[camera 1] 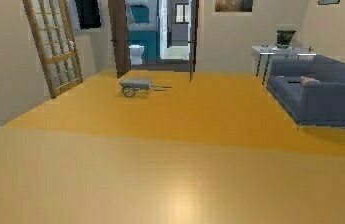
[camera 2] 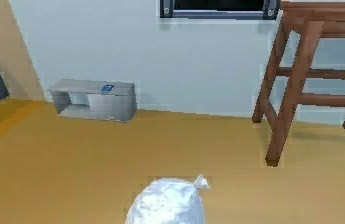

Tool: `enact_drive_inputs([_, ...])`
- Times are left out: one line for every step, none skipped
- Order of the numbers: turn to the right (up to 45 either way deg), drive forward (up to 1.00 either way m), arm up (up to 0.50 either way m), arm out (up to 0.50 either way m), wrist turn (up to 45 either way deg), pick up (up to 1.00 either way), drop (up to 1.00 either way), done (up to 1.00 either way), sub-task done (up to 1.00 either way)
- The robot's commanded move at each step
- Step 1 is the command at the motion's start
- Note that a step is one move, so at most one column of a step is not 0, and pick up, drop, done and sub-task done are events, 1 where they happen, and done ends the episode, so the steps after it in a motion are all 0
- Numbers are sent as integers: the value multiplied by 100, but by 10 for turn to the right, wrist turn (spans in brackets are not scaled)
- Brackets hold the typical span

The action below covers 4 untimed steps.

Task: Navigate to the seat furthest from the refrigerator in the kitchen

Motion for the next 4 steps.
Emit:
enact_drive_inputs([90, 0, 0, 0, 0, 0, 0, 0, 0])
enact_drive_inputs([0, 30, 0, 0, 0, 0, 0, 0, 0])
enact_drive_inputs([-450, 0, 0, 0, 0, 0, 0, 0, 0])
enact_drive_inputs([-390, 0, 0, 0, 0, 0, 0, 0, 0])
